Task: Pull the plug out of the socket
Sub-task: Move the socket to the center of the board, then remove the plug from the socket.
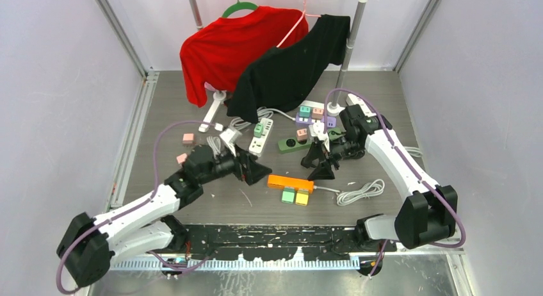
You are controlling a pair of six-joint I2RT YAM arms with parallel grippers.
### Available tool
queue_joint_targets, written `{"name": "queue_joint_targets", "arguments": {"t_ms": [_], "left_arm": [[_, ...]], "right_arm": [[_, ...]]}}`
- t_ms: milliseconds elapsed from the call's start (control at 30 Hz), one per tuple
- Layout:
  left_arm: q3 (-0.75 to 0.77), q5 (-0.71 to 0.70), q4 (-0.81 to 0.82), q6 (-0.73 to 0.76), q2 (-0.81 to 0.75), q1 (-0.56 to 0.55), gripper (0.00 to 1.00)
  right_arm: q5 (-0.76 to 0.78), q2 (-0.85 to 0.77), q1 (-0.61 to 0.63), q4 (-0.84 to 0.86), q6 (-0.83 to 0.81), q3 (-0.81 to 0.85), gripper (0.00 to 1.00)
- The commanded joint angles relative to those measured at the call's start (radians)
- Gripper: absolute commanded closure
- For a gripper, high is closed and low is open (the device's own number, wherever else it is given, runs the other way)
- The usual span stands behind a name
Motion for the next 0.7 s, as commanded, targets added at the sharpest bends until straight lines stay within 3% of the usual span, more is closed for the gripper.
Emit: {"name": "queue_joint_targets", "arguments": {"t_ms": [0,167,300,667], "left_arm": [[-0.024,-0.046,0.142,0.132,0.06,-0.137,0.07],[-0.078,-0.095,0.12,0.607,0.171,-0.268,0.04],[-0.137,-0.102,0.234,0.811,0.234,-0.269,0.0],[-0.067,0.043,0.288,0.893,0.455,-0.167,0.0]], "right_arm": [[-0.094,-0.011,-0.025,-0.068,-0.103,0.003,0.29],[-0.1,0.003,-0.024,-0.063,-0.114,-0.012,0.28],[-0.093,0.014,-0.026,-0.063,-0.121,-0.019,0.28],[-0.084,0.022,-0.025,-0.074,-0.151,-0.032,0.26]]}}
